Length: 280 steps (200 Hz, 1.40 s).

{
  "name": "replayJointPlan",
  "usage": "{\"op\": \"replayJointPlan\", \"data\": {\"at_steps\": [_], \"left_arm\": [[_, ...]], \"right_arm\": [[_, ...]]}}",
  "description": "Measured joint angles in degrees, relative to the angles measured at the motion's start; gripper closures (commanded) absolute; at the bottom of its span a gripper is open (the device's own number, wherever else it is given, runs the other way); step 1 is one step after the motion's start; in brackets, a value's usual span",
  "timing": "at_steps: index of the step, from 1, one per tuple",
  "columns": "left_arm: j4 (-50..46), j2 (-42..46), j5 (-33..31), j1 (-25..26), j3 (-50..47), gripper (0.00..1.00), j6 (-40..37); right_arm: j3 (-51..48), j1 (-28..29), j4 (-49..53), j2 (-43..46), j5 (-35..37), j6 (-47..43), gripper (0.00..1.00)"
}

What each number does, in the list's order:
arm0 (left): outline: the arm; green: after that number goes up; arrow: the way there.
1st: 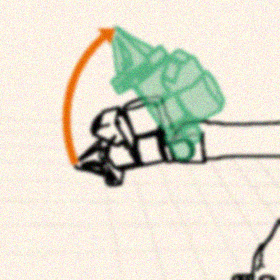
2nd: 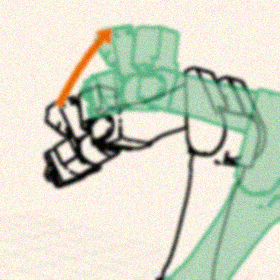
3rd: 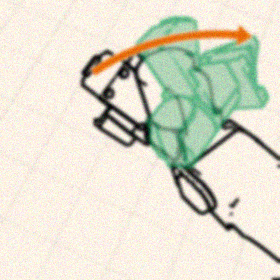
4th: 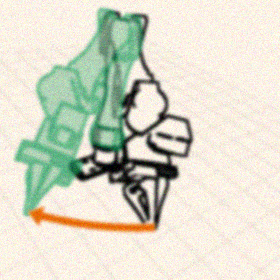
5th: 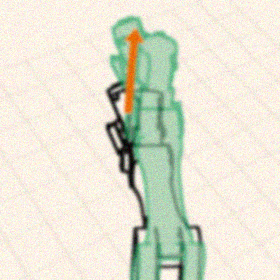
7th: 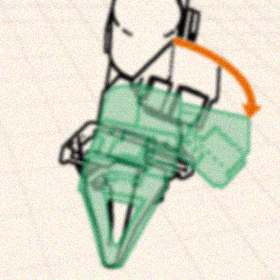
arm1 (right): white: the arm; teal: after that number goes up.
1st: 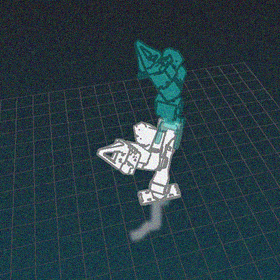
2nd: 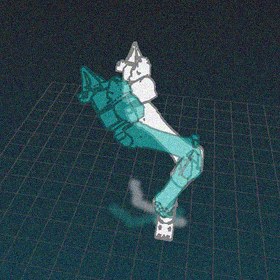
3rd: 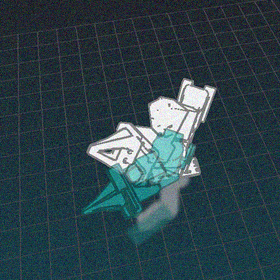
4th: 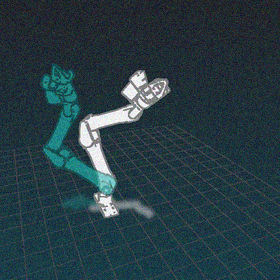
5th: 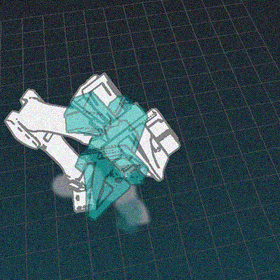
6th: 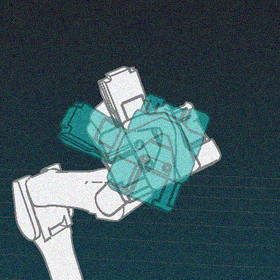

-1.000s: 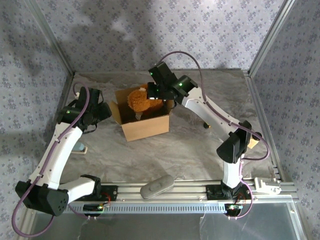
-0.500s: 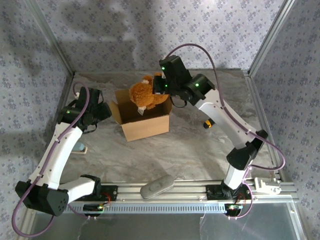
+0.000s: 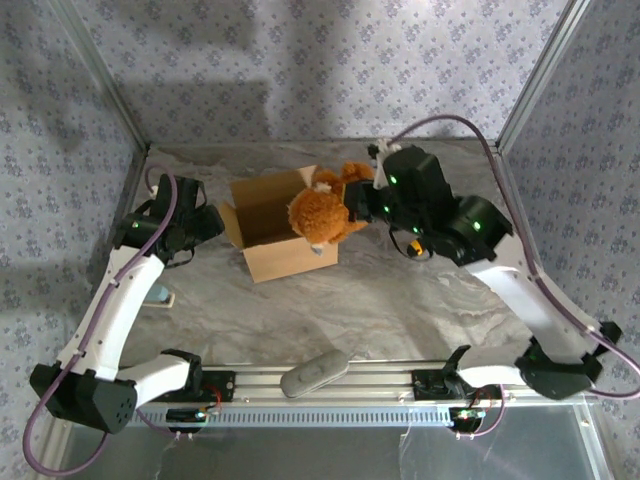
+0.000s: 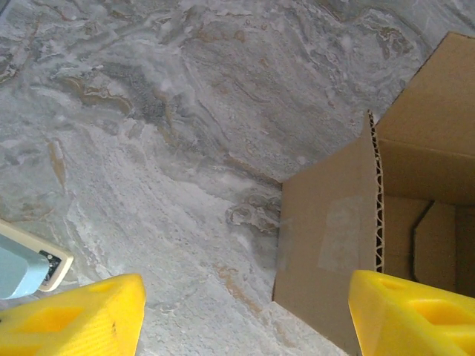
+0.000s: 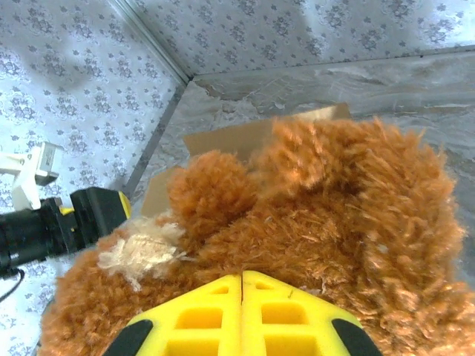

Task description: Unpack the express box

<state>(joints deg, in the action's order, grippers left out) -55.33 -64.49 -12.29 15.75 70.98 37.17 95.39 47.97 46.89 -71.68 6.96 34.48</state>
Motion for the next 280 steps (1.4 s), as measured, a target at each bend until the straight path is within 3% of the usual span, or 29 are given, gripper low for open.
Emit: {"op": "replayJointPlan", "data": {"at_steps": [62,93,150,218,262,280], "left_arm": [[-0.9,4.4,3.0,0.0,0.0,0.27,1.4],[-2.0,7.2,3.9,0.0,-0.6,0.27,2.0],[-3.3,13.3,3.9,0.0,-6.6,0.27,3.3],[-3.7,13.9,2.5,0.0,-9.0,0.27,3.5],[-3.3,13.0,2.4,0.0,-9.3,0.27,3.4],[-3.0,12.7,2.4,0.0,-9.7,0.27,3.4]], "right_arm": [[-27.5,1.6,-0.4,21.6,5.5,7.0,1.0],[-38.8,1.6,-0.5,26.1,7.0,10.3,1.0],[-49.7,1.6,-8.0,20.2,6.8,11.6,1.0],[-50.5,0.2,-17.1,7.1,4.7,11.6,1.0],[-48.6,-0.7,-18.5,1.1,4.2,11.1,0.65],[-47.5,-0.7,-18.4,1.0,4.3,10.6,0.62]]}}
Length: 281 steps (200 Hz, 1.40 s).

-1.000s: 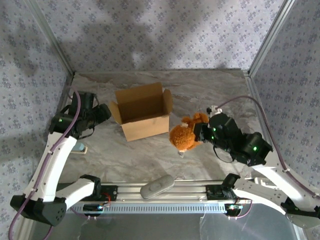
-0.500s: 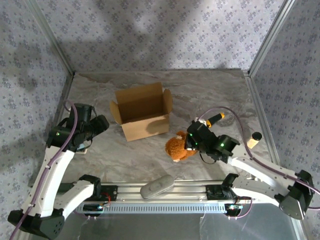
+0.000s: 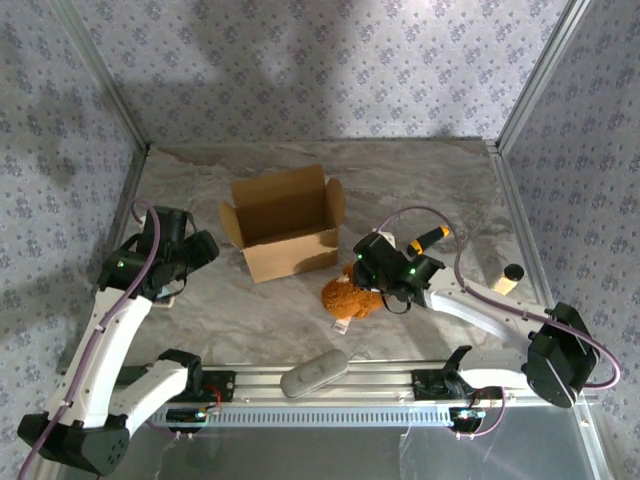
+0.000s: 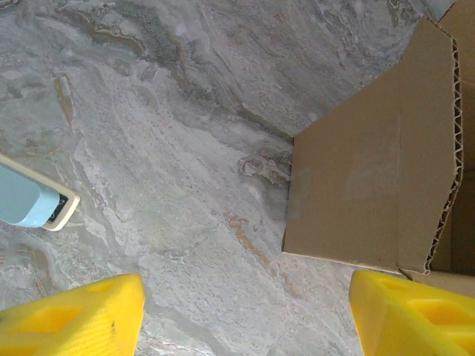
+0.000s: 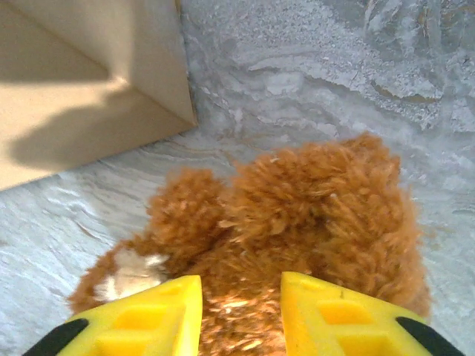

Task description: Unpack the express box

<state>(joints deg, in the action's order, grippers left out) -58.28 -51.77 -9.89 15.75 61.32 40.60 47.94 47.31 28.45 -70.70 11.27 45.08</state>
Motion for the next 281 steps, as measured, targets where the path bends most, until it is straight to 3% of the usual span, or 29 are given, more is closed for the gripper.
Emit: {"op": "replayJointPlan", "data": {"at_steps": [26,51,58,61,75,81,86,124,163,219,247,281], "left_arm": [[0.1,0.0,-0.5,0.0,-0.9,0.27,0.0],[0.3,0.0,-2.0,0.0,-1.2,0.26,-0.6],[0.5,-0.1,-2.8,0.0,-1.2,0.26,-0.9],[0.6,-0.1,-3.1,0.0,-1.2,0.26,-1.0],[1.3,-0.3,-4.8,0.0,-1.2,0.17,-1.7],[1.6,-0.5,-5.6,0.0,-1.2,0.03,-2.0],[1.8,-0.7,-6.5,0.0,-1.2,0.0,-1.8],[4.5,-2.9,-12.6,-0.8,-1.2,0.0,-4.2],[12.8,-3.6,-18.5,-1.5,-4.2,0.0,-10.5],[33.7,0.9,-24.6,-5.0,-20.4,0.0,-23.5],[45.7,-0.2,-24.5,-7.2,-27.2,0.0,-26.6],[61.2,-7.4,-22.3,-8.9,-32.9,0.0,-29.7]], "right_arm": [[2.0,-0.4,0.5,0.2,0.2,-0.9,0.49],[3.8,-1.6,2.8,2.1,1.3,-2.6,0.21],[4.4,-2.2,3.7,3.1,1.8,-3.4,0.04],[4.6,-2.4,4.0,3.5,2.2,-3.5,0.0],[5.5,-4.5,5.5,5.6,3.3,-4.9,0.0],[5.9,-5.6,6.1,6.5,3.7,-5.7,0.0],[6.0,-6.5,6.4,7.0,4.0,-6.4,0.0],[5.6,-12.3,6.3,10.7,8.3,-14.5,0.0],[-0.7,-20.0,-2.8,14.0,12.1,-24.6,0.0],[-13.6,-35.6,-19.8,7.9,9.3,-31.9,0.0],[-15.7,-39.0,-26.8,3.7,7.5,-33.8,0.0],[-15.7,-40.7,-34.4,-0.5,6.5,-37.4,0.0]]}}
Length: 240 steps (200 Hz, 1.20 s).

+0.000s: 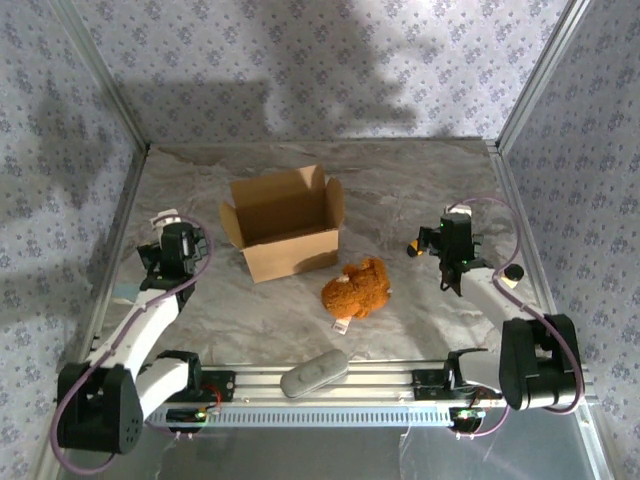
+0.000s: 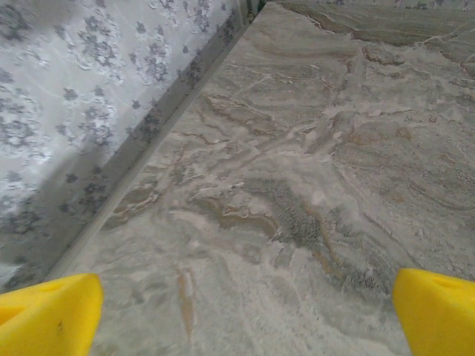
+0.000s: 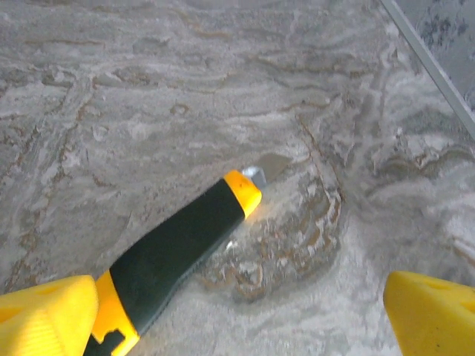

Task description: Unpack the express box

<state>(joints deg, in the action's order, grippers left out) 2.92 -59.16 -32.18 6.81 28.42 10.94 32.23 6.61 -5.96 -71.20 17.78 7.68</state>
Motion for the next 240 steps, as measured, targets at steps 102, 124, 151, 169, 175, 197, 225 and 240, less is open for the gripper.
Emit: {"op": "replayJointPlan", "data": {"at_steps": [102,124,151,169,175,197,225,240], "left_arm": [[31.5,-20.0,12.7,-6.3,-5.2,0.0,-5.5],[35.1,-23.7,15.5,-6.8,-5.4,0.0,-5.6],[40.2,-27.7,18.9,-6.8,-5.4,0.0,-6.4],[42.0,-28.5,19.7,-6.8,-6.1,0.0,-6.6],[42.4,-28.5,19.8,-6.8,-6.3,0.0,-6.6],[43.3,-28.5,20.2,-6.8,-6.4,0.0,-6.7],[43.6,-28.5,20.5,-6.8,-6.4,0.0,-6.9],[43.6,-28.5,20.5,-6.8,-6.4,0.0,-6.9]], "right_arm": [[-6.6,-2.1,-24.8,-10.6,0.1,-7.7,0.01],[-6.8,-3.0,-28.2,-12.3,-3.5,-9.4,0.01],[-7.6,-7.1,-32.7,-14.0,-9.1,-9.3,0.0],[-8.7,-9.3,-34.6,-14.9,-11.7,-9.0,0.0],[-8.9,-9.4,-34.9,-15.1,-12.1,-9.0,0.0],[-9.1,-8.7,-35.6,-15.4,-13.8,-9.0,0.0],[-9.1,-8.6,-36.7,-15.5,-14.4,-9.0,0.0],[-9.1,-8.6,-36.9,-15.5,-14.6,-9.0,0.0]]}}
